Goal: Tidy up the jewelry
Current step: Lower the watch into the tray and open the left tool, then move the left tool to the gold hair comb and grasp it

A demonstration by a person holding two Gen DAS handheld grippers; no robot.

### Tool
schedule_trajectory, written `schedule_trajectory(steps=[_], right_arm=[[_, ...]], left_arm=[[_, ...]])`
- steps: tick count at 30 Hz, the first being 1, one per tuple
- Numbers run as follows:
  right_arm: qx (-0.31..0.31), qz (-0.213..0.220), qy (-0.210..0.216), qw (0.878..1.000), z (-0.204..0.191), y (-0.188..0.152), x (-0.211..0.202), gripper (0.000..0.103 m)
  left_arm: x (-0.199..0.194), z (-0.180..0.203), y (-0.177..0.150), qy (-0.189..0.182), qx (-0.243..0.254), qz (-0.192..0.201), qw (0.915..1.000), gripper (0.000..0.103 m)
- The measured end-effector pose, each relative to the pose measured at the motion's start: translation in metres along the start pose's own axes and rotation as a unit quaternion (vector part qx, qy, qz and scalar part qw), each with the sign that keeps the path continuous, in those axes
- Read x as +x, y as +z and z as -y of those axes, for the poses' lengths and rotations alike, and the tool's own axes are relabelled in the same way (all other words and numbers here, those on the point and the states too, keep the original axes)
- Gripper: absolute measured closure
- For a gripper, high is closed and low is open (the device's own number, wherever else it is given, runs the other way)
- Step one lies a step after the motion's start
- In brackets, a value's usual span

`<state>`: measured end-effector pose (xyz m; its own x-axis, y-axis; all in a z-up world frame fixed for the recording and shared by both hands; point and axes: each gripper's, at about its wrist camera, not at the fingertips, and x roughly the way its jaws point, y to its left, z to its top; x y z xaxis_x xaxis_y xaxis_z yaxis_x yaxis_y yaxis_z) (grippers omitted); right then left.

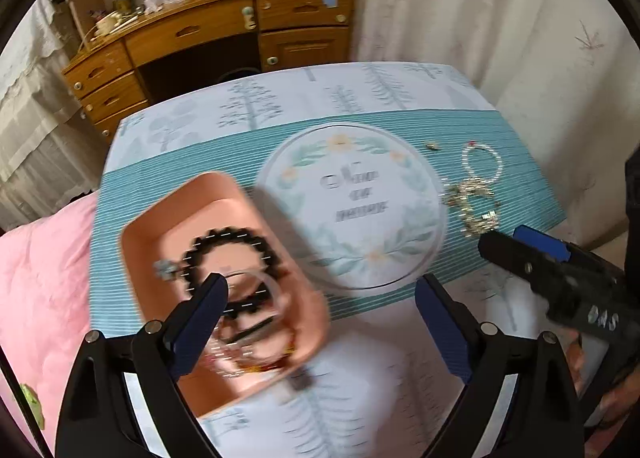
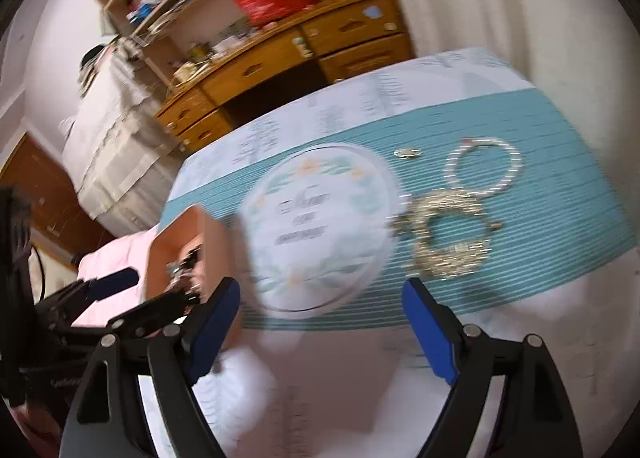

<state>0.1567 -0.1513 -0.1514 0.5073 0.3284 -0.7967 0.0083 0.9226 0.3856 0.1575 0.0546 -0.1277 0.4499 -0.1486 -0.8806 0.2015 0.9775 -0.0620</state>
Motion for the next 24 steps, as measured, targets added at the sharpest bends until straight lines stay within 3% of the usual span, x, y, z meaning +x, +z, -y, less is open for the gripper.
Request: schedule_trajectory(steps=[8, 14, 24], right_arm=[[0.008, -0.025, -0.043, 0.999, 0.068, 0.035, 0.000, 0.019], [-0.035, -0.027, -0.087, 0.995, 0.104, 0.065, 0.010, 0.019], [-0.128, 0.007, -0.117, 0.985, 0.127, 0.097, 0.029, 0.019]], left_arm=[[0.032, 0.072, 0.003, -0.022, 0.007, 0.009, 0.9997, 0.009], [0.064, 0.120, 0.005, -0.054, 0.003, 0.014, 0.9984, 0.009], [0.113, 0.161, 0.021, -0.016, 0.021, 0.015, 0.9995, 0.009]])
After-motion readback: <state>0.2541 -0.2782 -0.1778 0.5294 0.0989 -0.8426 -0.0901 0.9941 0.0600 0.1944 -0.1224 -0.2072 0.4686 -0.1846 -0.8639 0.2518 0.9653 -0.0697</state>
